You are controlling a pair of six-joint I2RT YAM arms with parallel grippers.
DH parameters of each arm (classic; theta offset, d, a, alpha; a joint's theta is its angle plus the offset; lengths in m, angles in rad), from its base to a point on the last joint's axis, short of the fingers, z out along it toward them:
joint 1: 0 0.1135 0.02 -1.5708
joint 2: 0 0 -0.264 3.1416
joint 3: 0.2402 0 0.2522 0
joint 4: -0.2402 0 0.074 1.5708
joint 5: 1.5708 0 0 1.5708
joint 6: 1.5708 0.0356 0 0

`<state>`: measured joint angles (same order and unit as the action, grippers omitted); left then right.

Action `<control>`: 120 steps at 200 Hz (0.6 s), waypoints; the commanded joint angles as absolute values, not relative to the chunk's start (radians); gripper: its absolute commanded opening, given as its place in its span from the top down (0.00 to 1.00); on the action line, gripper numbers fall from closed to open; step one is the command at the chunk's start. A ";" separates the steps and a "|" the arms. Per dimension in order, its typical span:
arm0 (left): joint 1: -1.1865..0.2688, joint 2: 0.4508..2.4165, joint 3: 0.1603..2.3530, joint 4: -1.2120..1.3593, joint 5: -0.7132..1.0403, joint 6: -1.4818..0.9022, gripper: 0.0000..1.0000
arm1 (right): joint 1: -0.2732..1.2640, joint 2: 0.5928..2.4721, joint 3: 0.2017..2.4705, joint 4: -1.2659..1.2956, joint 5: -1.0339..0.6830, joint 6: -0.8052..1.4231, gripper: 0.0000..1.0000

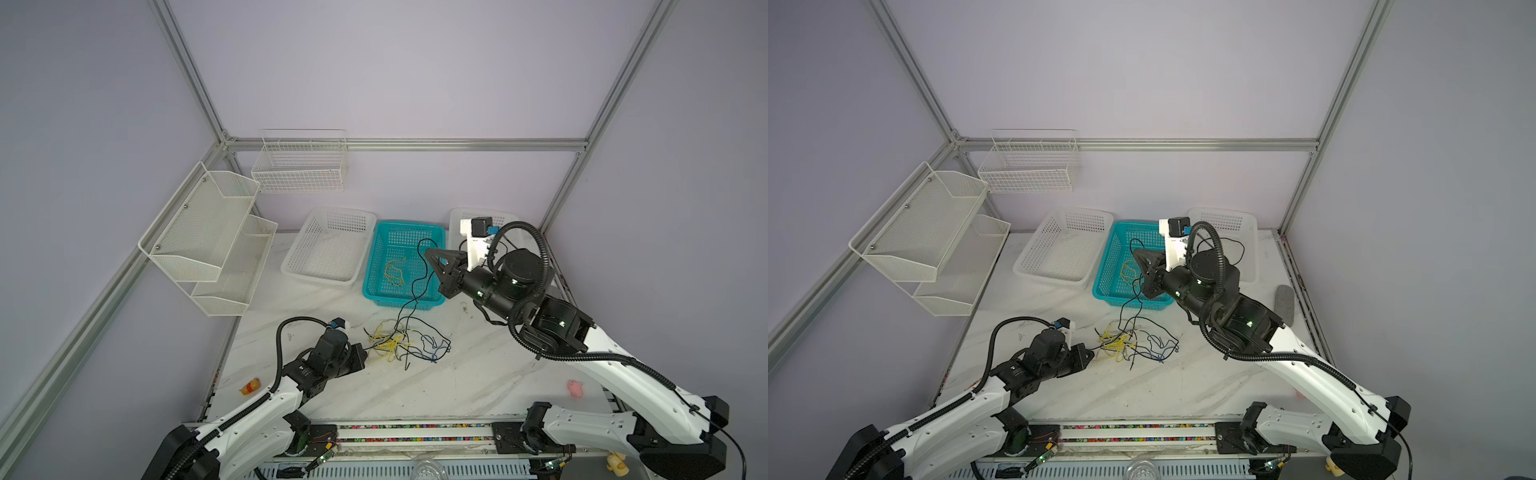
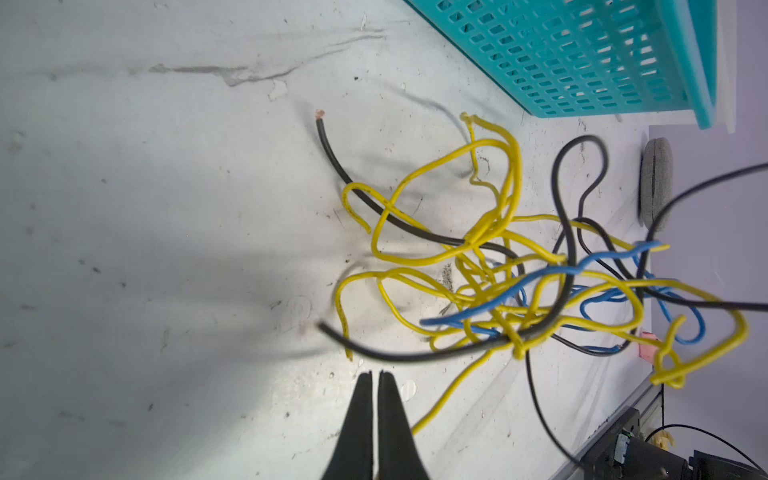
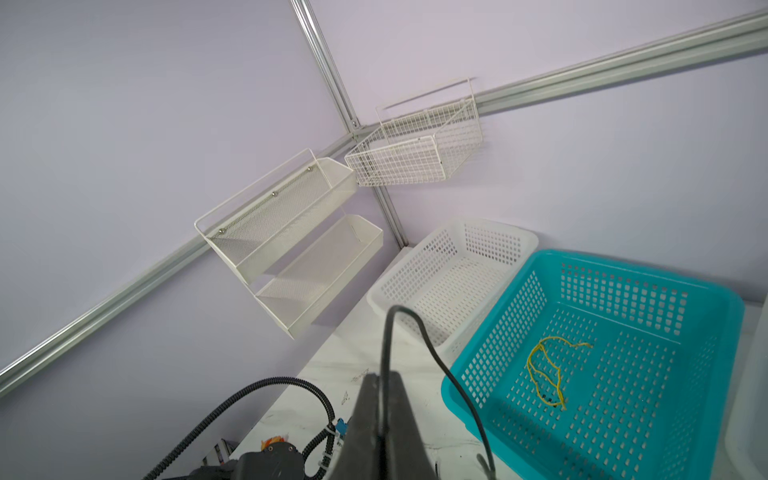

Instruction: Untangle the cables

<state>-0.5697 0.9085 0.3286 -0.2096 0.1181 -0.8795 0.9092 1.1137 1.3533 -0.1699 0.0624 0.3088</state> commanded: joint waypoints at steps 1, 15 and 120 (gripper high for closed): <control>-0.566 0.920 0.287 -0.187 0.107 -0.870 1.00 | 0.914 1.084 1.411 -0.187 0.092 0.285 1.00; -0.566 0.926 0.286 -0.186 0.107 -0.868 1.00 | 0.913 1.090 1.444 -0.208 0.087 0.279 1.00; -0.565 0.953 0.271 -0.169 0.089 -0.861 1.00 | 0.914 1.081 1.675 -0.286 0.267 0.203 1.00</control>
<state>-0.5697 0.9501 0.3092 -0.1860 0.1070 -0.8783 0.9092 1.0908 1.6272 -0.2657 0.1539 0.2443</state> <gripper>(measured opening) 0.048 0.057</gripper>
